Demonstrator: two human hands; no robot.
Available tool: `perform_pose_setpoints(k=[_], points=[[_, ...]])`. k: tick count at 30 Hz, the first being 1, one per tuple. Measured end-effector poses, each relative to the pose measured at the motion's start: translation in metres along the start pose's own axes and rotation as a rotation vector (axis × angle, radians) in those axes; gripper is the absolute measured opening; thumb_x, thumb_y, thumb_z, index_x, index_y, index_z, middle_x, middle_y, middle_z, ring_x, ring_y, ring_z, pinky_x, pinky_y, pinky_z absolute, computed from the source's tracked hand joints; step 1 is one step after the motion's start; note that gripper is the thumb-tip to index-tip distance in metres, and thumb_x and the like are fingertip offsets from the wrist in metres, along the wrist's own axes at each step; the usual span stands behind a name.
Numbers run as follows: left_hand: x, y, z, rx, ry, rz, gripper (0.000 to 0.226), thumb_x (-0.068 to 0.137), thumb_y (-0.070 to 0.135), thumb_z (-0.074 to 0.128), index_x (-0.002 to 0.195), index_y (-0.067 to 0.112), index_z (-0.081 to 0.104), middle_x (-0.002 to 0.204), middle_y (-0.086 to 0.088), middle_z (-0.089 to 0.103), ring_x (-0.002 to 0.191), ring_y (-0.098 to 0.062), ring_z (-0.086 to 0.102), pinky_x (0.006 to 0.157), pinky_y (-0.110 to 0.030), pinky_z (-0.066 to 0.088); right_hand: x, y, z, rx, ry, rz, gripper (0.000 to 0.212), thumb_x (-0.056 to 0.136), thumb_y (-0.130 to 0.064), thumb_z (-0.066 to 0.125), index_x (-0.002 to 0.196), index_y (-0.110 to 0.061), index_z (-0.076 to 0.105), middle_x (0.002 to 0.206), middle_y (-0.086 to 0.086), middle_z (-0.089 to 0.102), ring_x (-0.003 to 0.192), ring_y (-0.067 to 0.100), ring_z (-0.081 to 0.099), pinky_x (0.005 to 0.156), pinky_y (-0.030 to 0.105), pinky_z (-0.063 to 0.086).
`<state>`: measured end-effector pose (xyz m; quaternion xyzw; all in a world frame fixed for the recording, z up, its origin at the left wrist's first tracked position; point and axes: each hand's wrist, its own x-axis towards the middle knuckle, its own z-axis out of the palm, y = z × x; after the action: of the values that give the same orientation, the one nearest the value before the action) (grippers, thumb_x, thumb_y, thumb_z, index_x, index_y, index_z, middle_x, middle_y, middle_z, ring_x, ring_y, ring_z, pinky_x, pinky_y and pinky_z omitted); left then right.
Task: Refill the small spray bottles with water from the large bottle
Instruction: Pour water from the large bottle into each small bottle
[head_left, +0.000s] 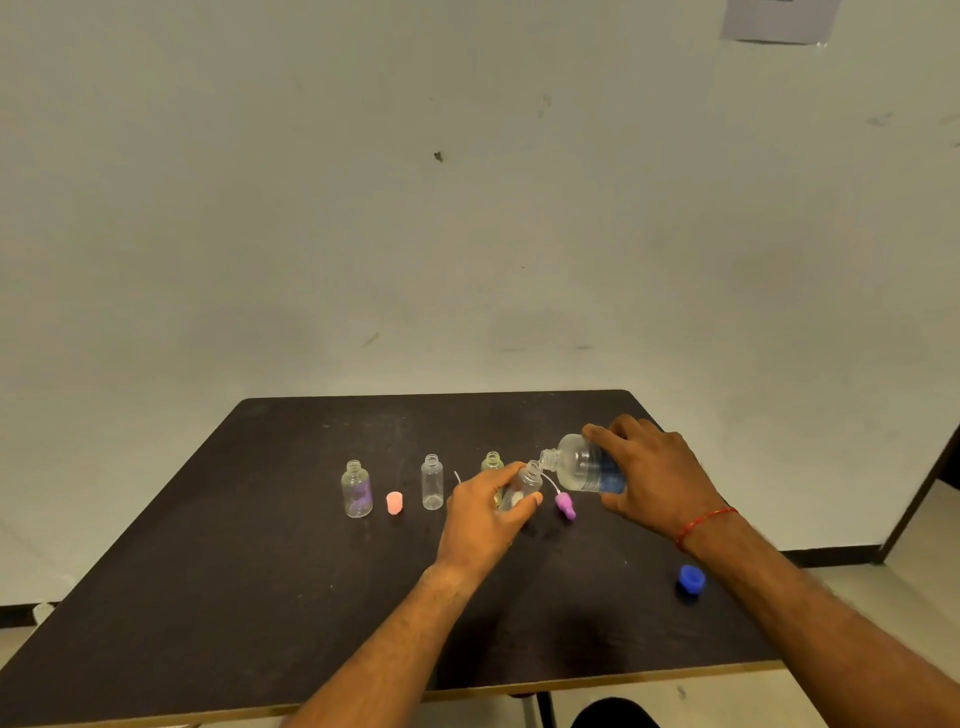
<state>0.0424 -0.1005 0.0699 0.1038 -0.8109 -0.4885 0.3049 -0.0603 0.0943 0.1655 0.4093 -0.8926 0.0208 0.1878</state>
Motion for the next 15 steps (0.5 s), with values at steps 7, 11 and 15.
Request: perform_pose_setpoints(k=[7,11,15], points=[[-0.0023,0.0049,-0.0040,-0.006,0.008,0.031,0.035,0.084,0.046,0.076,0.117,0.054,0.067,0.105,0.031,0.070,0.087,-0.003,0.071,0.069,-0.030,0.061,0.0020,0.0000,-0.0022,-0.009,0.000,-0.015,0.080,0.075,-0.045,0.074,0.144,-0.034,0.035,0.123,-0.004,0.049,0.113,0.015,0.048,0.095,0.037,0.046],[-0.0017,0.0024,-0.0038,0.001,0.007,0.017,0.040,0.087,0.042,0.078,0.125,0.035,0.071,0.104,0.029,0.069,0.087,-0.007,0.072,0.070,-0.031,0.062,0.0039,-0.0015,-0.0024,0.001,-0.003,-0.015,0.080,0.074,-0.044,0.076,0.143,-0.034,0.036,0.122,-0.003,0.049,0.112,0.016,0.048,0.095,0.037,0.046],[-0.0013,0.0021,-0.0039,0.009,0.006,0.015,0.041,0.087,0.038,0.079,0.127,0.031,0.071,0.105,0.024,0.070,0.086,-0.009,0.072,0.072,-0.033,0.063,0.0049,-0.0012,-0.0027,-0.013,-0.006,-0.019,0.081,0.075,-0.046,0.075,0.143,-0.035,0.034,0.123,-0.004,0.048,0.113,0.015,0.048,0.096,0.036,0.045]])
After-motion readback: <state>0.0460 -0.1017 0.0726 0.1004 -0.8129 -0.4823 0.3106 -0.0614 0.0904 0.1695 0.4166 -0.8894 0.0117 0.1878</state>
